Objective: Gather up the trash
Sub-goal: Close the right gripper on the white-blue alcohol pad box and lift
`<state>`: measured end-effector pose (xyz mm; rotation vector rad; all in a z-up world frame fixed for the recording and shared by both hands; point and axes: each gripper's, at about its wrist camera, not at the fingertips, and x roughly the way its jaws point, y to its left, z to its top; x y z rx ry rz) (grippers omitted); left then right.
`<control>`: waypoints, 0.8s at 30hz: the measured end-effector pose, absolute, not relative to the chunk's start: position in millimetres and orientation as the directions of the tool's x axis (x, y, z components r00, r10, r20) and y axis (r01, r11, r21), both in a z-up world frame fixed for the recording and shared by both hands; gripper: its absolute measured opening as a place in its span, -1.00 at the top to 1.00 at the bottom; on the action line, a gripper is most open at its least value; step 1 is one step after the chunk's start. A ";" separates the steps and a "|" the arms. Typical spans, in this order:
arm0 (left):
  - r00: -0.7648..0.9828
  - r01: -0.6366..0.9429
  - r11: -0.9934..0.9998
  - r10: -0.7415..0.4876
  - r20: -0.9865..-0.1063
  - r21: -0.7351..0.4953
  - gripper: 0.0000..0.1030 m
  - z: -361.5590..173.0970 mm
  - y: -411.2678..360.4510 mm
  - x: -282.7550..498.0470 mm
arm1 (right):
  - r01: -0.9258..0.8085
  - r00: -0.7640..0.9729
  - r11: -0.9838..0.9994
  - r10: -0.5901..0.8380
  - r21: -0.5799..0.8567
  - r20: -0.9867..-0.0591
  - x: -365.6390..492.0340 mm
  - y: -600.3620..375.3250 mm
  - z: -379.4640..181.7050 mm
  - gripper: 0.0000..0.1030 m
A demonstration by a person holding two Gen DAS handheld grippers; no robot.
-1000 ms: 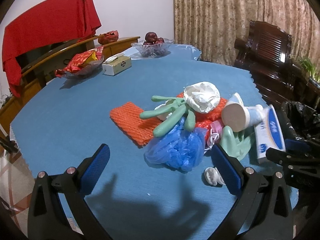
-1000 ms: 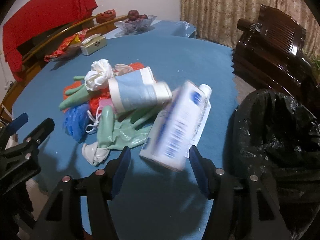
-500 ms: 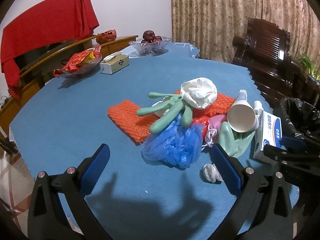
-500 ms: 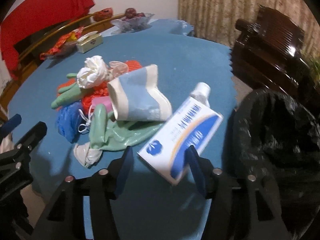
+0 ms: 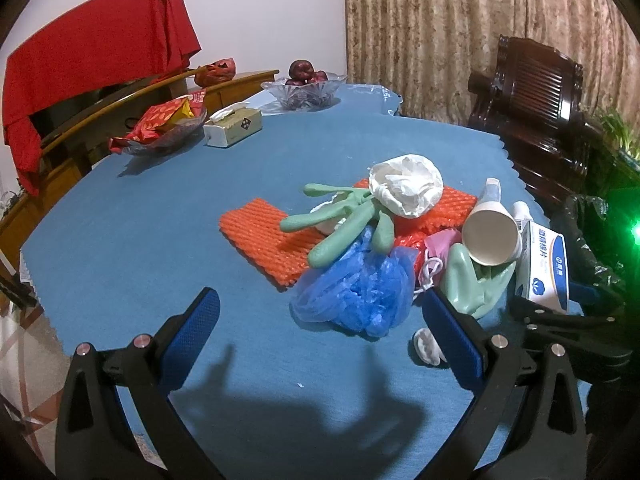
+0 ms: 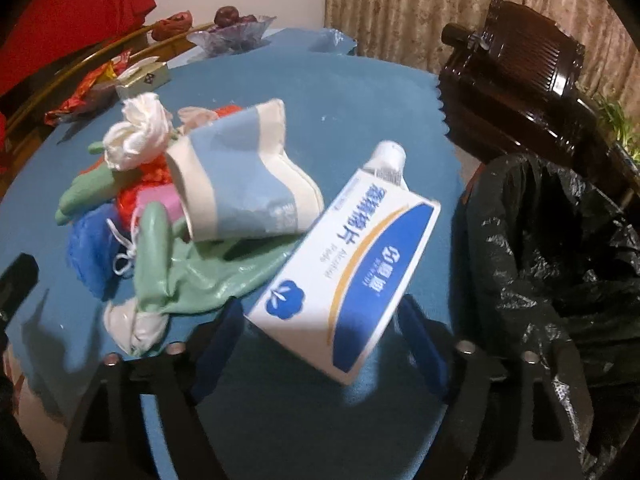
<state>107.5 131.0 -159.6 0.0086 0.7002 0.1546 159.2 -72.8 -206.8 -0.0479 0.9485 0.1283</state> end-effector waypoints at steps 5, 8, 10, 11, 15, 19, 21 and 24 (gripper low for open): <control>0.747 -0.133 0.989 0.140 -0.650 0.061 -0.90 -163.0 129.9 106.5 | -0.243 0.563 0.970 0.132 -0.011 -0.816 138.1 -79.8 -202.3 -0.35; 0.742 -0.130 0.990 0.134 -0.657 0.056 -0.90 -165.2 128.6 104.8 | -0.260 0.545 0.965 0.126 -0.024 -0.829 131.1 -83.4 -204.7 -0.36; 0.738 -0.124 0.991 0.128 -0.662 0.053 -0.90 -166.8 125.8 104.2 | -0.246 0.545 0.969 0.129 -0.011 -0.828 133.1 -84.5 -204.9 -0.44; 0.738 -0.122 0.991 0.125 -0.663 0.051 -0.90 -166.4 124.8 104.0 | -0.237 0.550 0.972 0.129 -0.006 -0.825 135.4 -83.8 -204.0 -0.49; 0.749 -0.113 0.992 0.119 -0.652 0.051 -0.90 -161.3 120.7 101.1 | -0.212 0.564 0.977 0.112 -0.012 -0.818 146.7 -76.7 -202.3 -0.51; 0.756 -0.110 0.993 0.116 -0.644 0.050 -0.90 -156.5 119.9 101.5 | -0.228 0.568 0.973 0.113 -0.024 -0.816 148.7 -75.4 -200.0 -0.28; 0.761 -0.110 0.993 0.110 -0.639 0.041 -0.90 -154.1 119.4 101.7 | -0.237 0.582 0.971 0.127 -0.019 -0.803 146.6 -79.7 -193.5 -0.20; 0.765 -0.102 0.994 0.095 -0.638 0.026 -0.90 -151.3 116.7 104.4 | -0.226 0.593 0.974 0.148 0.014 -0.792 146.5 -92.0 -181.5 -0.14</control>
